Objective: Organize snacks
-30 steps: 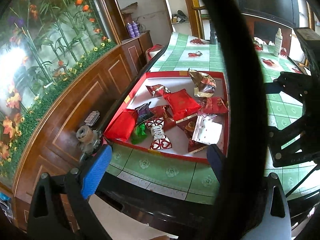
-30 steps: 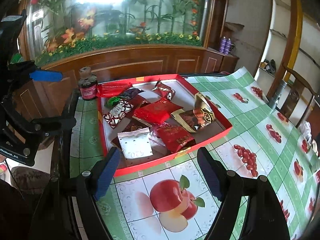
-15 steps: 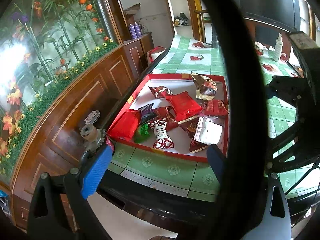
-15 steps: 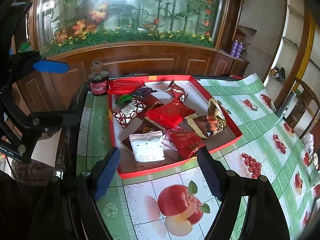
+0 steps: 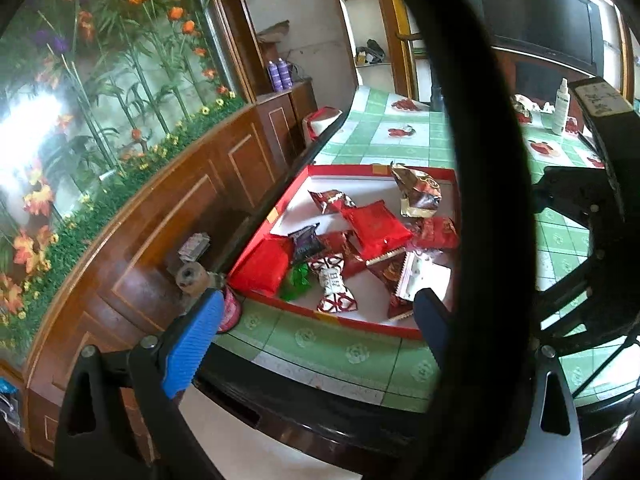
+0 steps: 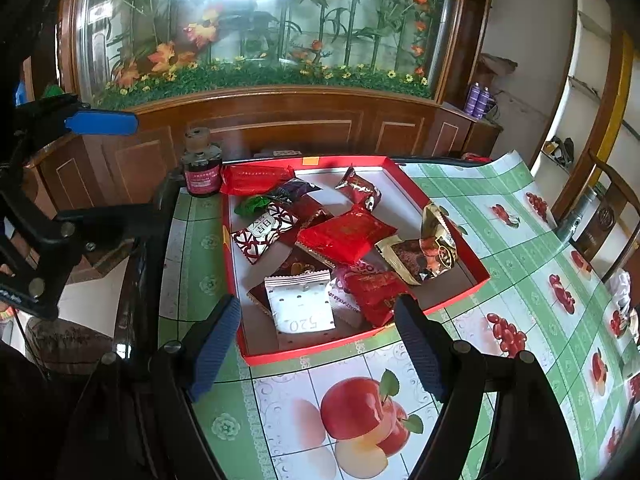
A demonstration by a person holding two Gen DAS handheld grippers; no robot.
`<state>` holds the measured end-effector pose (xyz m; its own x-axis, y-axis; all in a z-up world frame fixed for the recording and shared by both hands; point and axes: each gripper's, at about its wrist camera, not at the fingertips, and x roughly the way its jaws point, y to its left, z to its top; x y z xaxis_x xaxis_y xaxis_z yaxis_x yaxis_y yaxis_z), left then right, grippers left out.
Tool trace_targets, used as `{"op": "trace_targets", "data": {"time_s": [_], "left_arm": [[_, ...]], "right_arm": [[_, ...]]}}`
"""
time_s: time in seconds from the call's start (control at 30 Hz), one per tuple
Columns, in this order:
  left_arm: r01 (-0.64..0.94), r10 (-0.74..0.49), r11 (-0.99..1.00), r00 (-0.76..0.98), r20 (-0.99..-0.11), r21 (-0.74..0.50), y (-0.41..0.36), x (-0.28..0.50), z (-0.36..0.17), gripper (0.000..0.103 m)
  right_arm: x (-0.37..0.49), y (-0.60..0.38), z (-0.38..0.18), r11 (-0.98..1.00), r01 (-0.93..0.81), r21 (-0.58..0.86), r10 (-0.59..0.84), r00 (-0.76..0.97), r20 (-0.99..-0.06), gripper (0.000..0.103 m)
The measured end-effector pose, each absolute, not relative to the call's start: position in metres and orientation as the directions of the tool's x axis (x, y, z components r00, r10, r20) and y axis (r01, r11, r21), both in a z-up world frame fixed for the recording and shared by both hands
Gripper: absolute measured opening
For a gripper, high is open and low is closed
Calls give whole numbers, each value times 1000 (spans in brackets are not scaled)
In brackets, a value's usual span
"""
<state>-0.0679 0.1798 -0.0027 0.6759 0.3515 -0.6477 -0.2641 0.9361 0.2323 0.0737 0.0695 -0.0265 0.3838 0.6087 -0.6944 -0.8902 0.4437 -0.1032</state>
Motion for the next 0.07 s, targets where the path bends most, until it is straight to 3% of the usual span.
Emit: {"op": "trace_targets", "data": {"time_s": [0.07], "left_arm": [[-255,328,944,668,-668,209,182,-65,-3,96]], "right_arm": [[74,64,-27,465,-880,-92,606,392,-692,79]]}}
